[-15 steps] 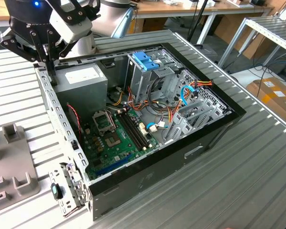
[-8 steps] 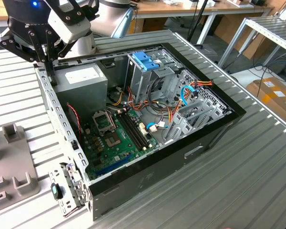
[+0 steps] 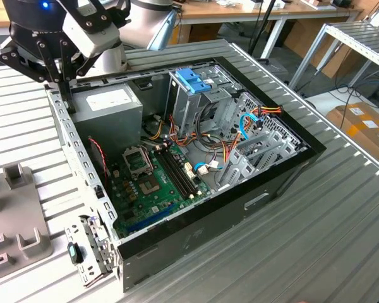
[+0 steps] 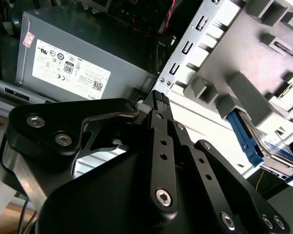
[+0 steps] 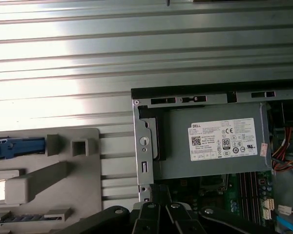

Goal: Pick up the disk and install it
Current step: 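Reach for the disk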

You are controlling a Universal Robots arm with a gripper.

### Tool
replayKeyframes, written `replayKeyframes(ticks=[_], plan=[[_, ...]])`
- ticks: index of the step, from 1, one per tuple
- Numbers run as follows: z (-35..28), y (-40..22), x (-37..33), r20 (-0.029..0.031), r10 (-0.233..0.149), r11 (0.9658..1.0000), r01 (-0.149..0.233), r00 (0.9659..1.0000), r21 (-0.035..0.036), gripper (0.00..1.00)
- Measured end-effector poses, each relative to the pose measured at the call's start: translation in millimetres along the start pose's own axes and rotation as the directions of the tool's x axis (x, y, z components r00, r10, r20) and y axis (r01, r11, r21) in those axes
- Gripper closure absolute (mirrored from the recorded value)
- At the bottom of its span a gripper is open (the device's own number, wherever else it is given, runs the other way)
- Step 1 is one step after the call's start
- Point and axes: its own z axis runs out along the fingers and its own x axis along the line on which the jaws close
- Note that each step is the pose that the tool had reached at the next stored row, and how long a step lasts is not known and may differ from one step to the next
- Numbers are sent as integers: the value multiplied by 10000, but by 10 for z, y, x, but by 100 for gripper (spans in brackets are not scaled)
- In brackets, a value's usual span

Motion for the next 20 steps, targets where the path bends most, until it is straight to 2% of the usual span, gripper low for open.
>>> replayKeyframes(ticks=[6,20], plan=[[-1,-5,66,-1,-1,10000,1,10000,1,89],[-5,-24,315,0,-1,10000,1,10000,1,89]])
